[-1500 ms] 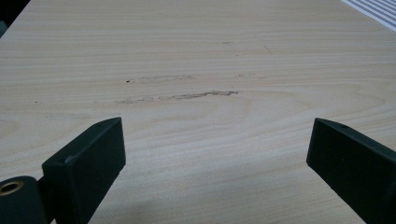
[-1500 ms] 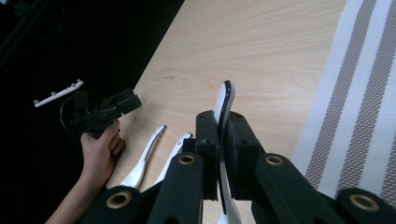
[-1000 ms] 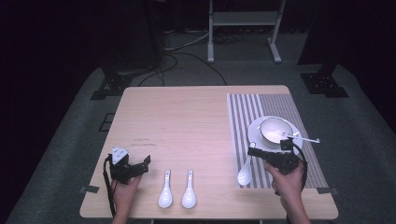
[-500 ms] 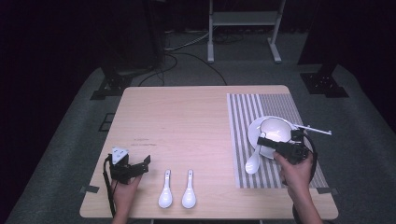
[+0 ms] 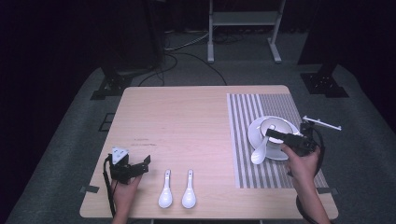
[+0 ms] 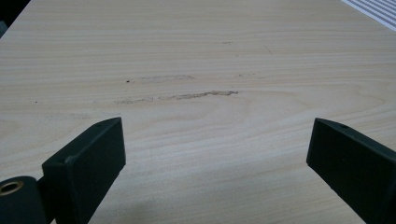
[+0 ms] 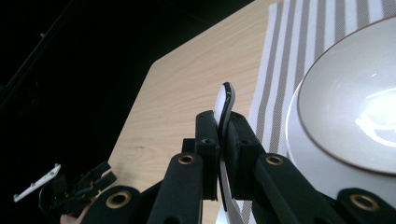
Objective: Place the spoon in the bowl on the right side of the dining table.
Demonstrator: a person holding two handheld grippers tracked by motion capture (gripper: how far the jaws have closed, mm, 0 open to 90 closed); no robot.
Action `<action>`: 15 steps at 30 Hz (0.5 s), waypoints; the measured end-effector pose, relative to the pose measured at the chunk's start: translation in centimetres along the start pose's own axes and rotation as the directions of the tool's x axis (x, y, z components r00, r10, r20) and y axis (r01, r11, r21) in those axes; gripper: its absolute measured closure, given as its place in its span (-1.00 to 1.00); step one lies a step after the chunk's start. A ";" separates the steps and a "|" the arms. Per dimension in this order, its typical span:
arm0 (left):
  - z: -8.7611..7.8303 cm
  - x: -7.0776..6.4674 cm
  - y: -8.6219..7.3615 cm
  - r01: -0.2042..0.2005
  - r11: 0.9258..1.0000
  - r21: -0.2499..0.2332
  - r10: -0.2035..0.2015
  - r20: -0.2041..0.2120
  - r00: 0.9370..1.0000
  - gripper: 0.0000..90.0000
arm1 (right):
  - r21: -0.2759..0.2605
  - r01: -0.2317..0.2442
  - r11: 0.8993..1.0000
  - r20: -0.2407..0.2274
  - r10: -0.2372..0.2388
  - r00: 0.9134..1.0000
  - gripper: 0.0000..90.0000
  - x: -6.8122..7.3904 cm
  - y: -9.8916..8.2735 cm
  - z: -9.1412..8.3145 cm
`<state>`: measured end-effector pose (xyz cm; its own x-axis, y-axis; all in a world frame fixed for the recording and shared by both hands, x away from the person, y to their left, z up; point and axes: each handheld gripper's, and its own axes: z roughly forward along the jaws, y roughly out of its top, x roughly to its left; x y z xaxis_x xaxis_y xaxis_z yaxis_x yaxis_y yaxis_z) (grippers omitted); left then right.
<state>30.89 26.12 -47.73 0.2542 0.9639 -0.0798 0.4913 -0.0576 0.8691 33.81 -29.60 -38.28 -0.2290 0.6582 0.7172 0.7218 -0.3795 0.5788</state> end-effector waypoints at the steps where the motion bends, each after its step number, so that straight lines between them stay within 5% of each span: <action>1: 0.0 0.0 0.0 0.000 1.000 -0.001 0.000 0.000 1.000 -0.93 | -0.007 -0.005 1.000 0.005 0.005 1.000 0.88 -0.1 0.2 -0.1; 15: 0.0 0.0 0.0 0.000 1.000 -0.001 0.000 0.000 1.000 -0.93 | -0.085 -0.038 0.996 0.084 0.045 0.995 0.87 -1.2 2.9 -0.7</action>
<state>30.89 26.11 -47.74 0.2544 0.9638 -0.0800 0.4902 -0.0572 0.8697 35.73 -31.92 -37.24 -0.1407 0.6927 0.7074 0.6720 -0.4579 0.5821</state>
